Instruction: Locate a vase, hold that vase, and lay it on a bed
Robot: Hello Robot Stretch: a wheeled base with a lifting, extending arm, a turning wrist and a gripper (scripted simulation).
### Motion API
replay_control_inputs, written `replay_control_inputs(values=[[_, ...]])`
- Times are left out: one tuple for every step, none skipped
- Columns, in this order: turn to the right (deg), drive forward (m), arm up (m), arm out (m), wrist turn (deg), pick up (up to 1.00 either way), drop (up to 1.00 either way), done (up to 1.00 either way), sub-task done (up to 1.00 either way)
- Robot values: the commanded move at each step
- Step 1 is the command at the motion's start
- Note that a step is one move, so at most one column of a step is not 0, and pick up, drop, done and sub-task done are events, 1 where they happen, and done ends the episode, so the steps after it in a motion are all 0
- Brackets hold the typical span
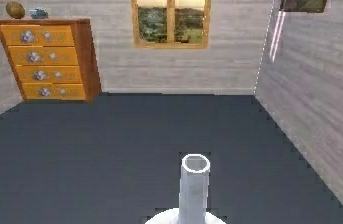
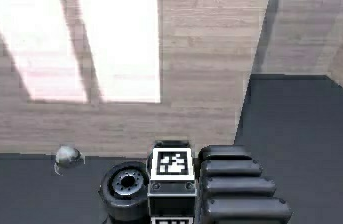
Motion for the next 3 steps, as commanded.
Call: replay_control_inputs(values=[[-39.0,0.0,0.0,0.0,0.0,0.0,0.0,0.0,0.0],[0.0,0.55,0.0,0.0,0.0,0.0,0.0,0.0,0.0],[-45.0,0.0,0.0,0.0,0.0,0.0,0.0,0.0,0.0]])
